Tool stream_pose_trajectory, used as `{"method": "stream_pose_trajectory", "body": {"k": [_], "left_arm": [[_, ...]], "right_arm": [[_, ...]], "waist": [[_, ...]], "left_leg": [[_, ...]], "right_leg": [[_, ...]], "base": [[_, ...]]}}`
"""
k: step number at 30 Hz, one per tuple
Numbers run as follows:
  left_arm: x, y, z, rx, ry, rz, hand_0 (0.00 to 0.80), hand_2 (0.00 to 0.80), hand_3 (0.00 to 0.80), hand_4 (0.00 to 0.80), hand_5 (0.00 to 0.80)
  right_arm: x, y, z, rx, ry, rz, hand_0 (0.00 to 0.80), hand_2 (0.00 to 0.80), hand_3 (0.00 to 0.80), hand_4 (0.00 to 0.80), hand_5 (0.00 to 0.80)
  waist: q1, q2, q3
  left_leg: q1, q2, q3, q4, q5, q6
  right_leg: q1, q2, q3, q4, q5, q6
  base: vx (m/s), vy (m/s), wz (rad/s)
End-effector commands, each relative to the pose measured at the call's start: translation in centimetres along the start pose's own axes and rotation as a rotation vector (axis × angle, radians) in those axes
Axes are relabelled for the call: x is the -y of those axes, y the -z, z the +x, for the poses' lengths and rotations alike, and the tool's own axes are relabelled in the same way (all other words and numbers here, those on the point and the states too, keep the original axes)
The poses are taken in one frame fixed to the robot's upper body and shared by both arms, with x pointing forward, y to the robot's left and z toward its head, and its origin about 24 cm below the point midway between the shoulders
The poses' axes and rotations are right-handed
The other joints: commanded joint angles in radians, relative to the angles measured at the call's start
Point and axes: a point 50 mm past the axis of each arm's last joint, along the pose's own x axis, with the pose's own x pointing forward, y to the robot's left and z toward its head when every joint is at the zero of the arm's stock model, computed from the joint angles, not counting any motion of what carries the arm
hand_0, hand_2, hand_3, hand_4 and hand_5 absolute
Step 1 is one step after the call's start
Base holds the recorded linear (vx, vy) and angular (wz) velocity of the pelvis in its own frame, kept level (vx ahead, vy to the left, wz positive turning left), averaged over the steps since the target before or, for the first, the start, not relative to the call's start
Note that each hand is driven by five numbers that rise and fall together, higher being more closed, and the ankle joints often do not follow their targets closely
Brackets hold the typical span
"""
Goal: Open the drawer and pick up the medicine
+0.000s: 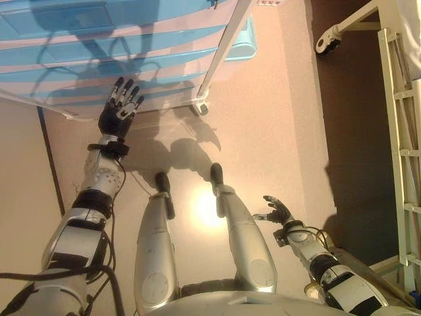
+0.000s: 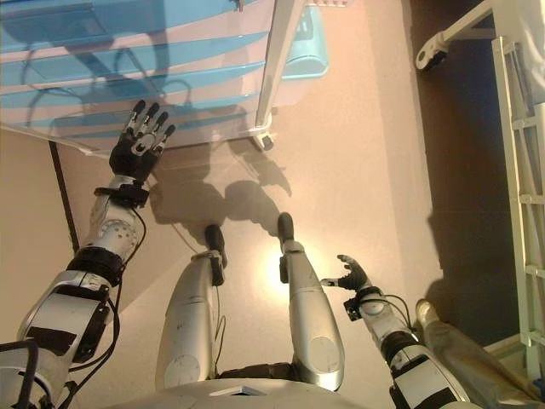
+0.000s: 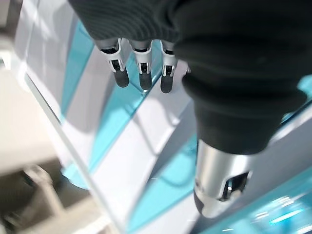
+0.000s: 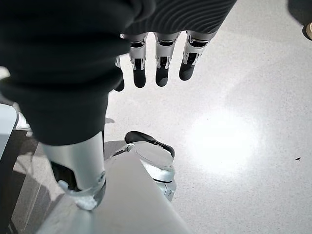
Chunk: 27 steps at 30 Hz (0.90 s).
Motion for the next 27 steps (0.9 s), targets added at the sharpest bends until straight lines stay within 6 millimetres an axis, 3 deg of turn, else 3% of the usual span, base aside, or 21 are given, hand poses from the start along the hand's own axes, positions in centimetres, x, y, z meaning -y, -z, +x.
{"method": "stream_pose_trajectory", "body": {"k": [1,12,27], "left_arm": [[1.2,-2.5,1.4,0.214,0.100,-0.170,0.000,0.000,0.000,0.000,0.000],[2.8,-6.8,3.8,0.502,0.254,-0.375,0.000,0.000,0.000,0.000,0.000],[7.9,-11.6,5.1,0.649,0.539,-0.174,0.000,0.000,0.000,0.000,0.000]], "right_arm": [[-1.9,0.7,-0.8,0.007,-0.051,0.011,0.000,0.000,0.000,0.000,0.000],[-3.2,0.7,-1.0,0.015,-0.103,0.005,0.000,0.000,0.000,0.000,0.000],[-3.1,1.4,-1.4,0.012,-0.100,-0.006,0.000,0.000,0.000,0.000,0.000]], "waist": [[0.008,-0.006,-0.009],[0.002,-0.036,-0.009],[0.014,-0.023,-0.009]], "left_leg": [[-0.023,-0.090,0.009,0.086,-0.124,0.066],[-0.033,-0.081,-0.005,0.127,-0.140,0.065],[-0.035,-0.086,-0.008,0.114,-0.129,0.064]], "right_leg": [[0.051,0.015,-0.098,-0.099,0.082,-0.016],[0.071,0.030,-0.099,-0.096,0.077,-0.019],[0.093,0.029,-0.109,-0.125,0.076,-0.028]], "base": [[0.016,-0.036,0.01],[0.015,-0.029,0.01],[0.003,-0.004,0.01]]}}
